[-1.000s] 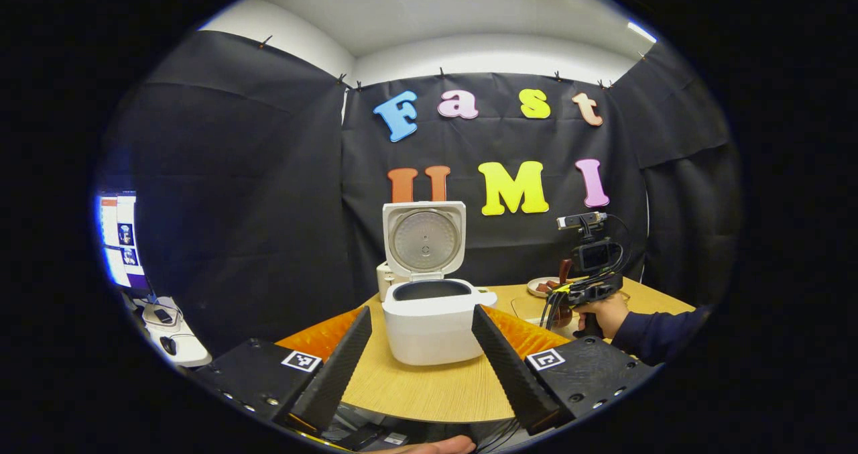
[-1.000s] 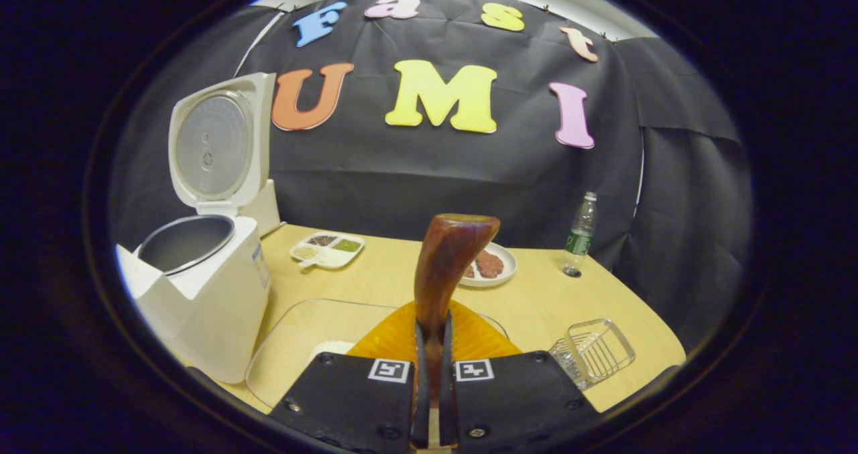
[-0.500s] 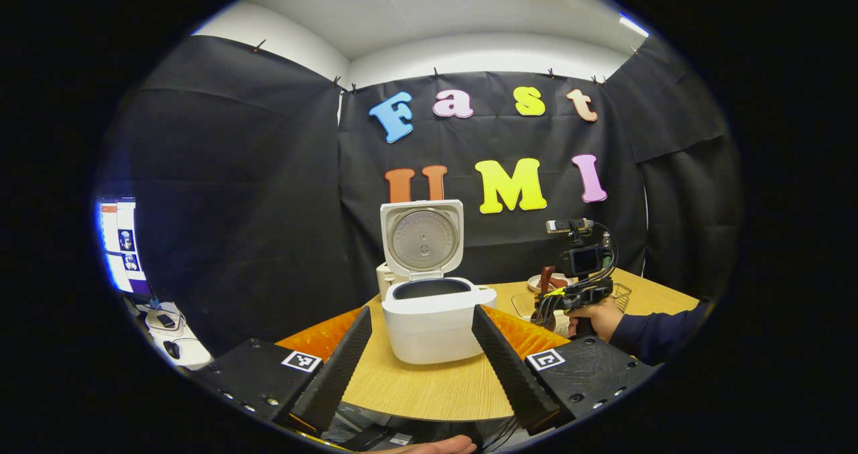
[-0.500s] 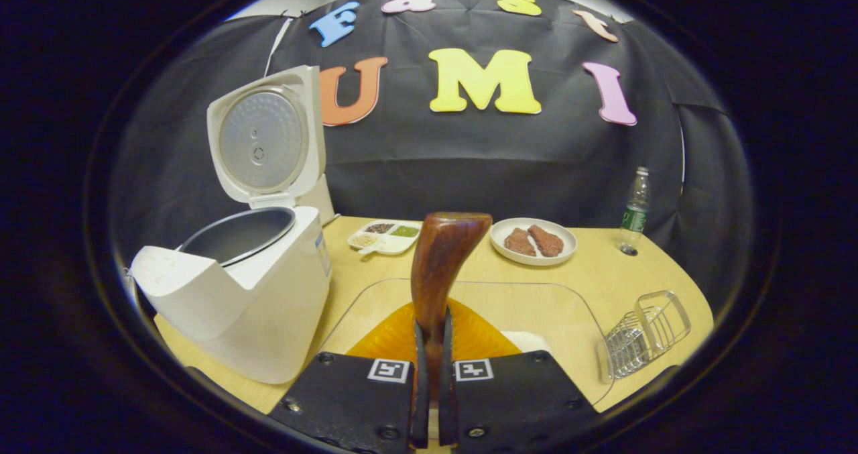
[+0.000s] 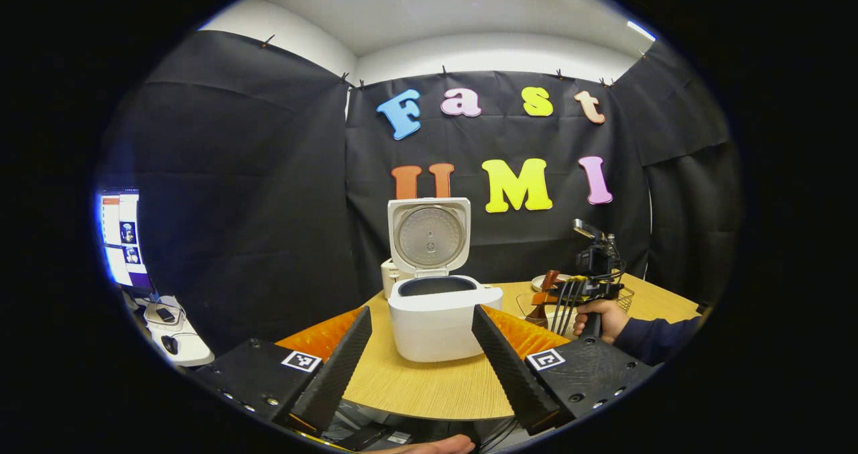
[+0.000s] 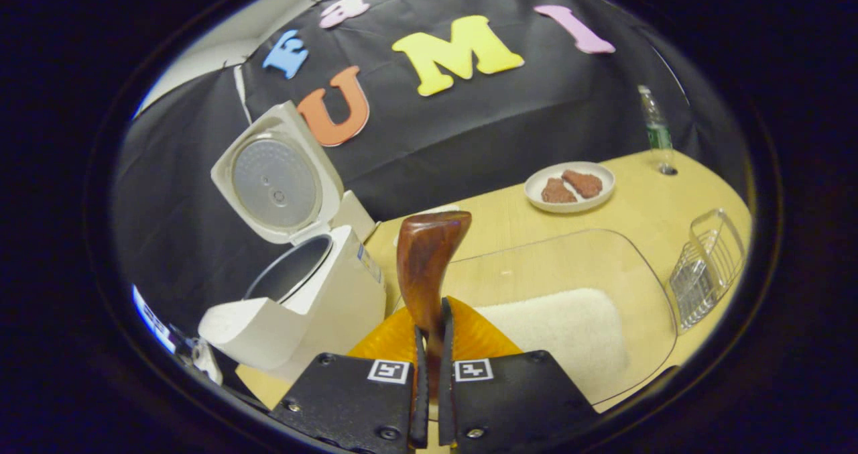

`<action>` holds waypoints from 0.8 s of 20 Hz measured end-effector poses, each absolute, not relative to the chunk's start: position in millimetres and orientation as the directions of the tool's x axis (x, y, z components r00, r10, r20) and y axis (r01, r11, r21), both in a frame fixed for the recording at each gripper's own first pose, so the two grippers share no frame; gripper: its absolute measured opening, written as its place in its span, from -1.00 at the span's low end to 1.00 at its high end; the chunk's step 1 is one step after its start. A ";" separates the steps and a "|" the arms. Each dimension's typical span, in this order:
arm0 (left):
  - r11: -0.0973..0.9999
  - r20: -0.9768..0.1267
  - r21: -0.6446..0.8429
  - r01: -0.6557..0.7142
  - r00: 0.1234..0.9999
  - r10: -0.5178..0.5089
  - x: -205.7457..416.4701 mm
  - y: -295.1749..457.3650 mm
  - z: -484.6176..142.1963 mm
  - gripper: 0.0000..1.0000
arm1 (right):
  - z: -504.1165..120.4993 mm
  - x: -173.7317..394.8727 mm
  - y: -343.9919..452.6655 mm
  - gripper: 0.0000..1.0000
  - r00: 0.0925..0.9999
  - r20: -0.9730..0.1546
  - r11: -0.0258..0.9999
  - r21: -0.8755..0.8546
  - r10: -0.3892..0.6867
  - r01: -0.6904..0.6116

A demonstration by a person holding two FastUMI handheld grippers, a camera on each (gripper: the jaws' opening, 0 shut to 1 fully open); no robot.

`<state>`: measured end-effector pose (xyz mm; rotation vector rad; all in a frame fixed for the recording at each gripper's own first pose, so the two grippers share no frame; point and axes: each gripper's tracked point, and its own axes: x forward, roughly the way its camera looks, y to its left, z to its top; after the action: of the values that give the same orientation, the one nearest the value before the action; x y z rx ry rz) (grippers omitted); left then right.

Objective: Close the left gripper, press the button to open the rice cooker; take a wooden spoon from the chopstick holder with the right hand, scoop a spoonful of rice and pour it into the rice cooker, then put the wooden spoon back into the chopstick holder.

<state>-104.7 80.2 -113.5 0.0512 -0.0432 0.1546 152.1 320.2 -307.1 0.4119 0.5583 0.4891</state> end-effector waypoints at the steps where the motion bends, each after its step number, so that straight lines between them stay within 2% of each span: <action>1: 0.987 0.047 0.047 -0.153 0.987 0.151 -105.1 80.3 -113.2 0.92 | -307.2 153.0 316.0 -0.77 0.733 -0.400 0.791 0.530 0.551 -0.305; 8: 0.988 0.055 0.055 -0.148 0.988 0.145 -106.3 79.9 -111.8 0.92 | -300.1 170.1 270.5 -0.79 0.724 -0.368 0.622 0.775 0.583 -0.107; 12: 0.989 0.066 0.049 -0.140 0.988 0.136 -107.5 78.5 -110.2 0.92 | -282.1 177.7 244.9 -0.79 0.756 -0.315 0.582 0.807 0.574 -0.105; 16: 0.989 0.057 0.054 -0.136 0.989 0.133 -106.0 80.3 -114.4 0.92 | -261.4 182.4 235.6 -0.79 0.770 -0.212 0.441 0.892 0.601 -0.098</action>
<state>-106.0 80.3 -114.4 0.0575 -0.0538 0.1351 182.4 235.6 -261.4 1.0316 0.5579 0.4632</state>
